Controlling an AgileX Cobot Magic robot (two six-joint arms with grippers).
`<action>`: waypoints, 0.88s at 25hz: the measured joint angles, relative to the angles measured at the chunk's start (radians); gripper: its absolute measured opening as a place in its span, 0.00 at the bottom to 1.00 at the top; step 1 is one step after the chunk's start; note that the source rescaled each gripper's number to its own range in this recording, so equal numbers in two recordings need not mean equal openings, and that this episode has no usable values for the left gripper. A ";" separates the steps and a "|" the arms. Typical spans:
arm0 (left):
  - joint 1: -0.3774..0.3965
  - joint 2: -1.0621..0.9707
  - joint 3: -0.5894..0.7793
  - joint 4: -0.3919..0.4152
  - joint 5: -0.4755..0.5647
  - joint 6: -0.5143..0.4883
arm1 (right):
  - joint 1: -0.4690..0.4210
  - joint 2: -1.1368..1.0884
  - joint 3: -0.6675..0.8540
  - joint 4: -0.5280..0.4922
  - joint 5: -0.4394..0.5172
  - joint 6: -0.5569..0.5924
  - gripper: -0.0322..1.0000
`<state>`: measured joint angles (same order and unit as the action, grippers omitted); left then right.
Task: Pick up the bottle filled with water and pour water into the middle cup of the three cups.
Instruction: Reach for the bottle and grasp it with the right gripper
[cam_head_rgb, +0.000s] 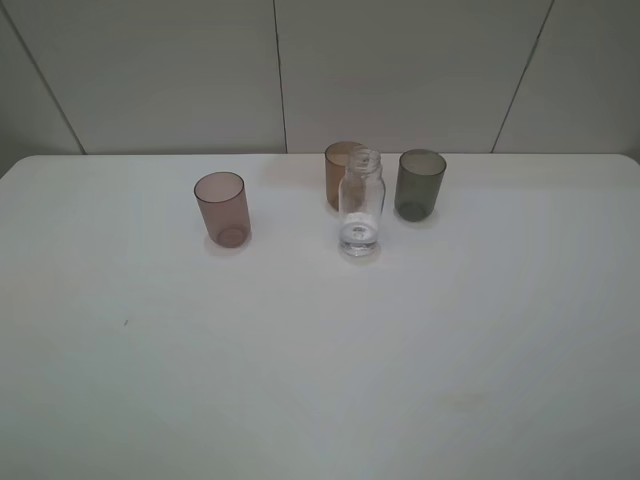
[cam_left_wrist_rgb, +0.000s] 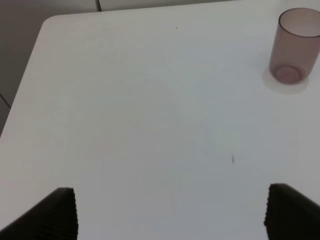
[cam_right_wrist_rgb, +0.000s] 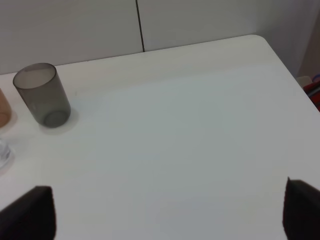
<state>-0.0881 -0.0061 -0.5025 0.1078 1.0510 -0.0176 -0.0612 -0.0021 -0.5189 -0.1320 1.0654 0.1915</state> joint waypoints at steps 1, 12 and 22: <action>0.000 0.000 0.000 0.000 0.000 0.000 | 0.000 0.000 0.000 0.000 0.000 0.000 0.95; 0.000 0.000 0.000 0.000 0.000 0.000 | 0.000 0.000 0.000 0.000 0.000 0.000 0.95; 0.000 0.000 0.000 0.000 0.000 0.000 | 0.000 0.000 0.000 0.000 0.000 0.000 0.95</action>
<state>-0.0881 -0.0061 -0.5025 0.1078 1.0510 -0.0176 -0.0612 -0.0021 -0.5189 -0.1320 1.0654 0.1915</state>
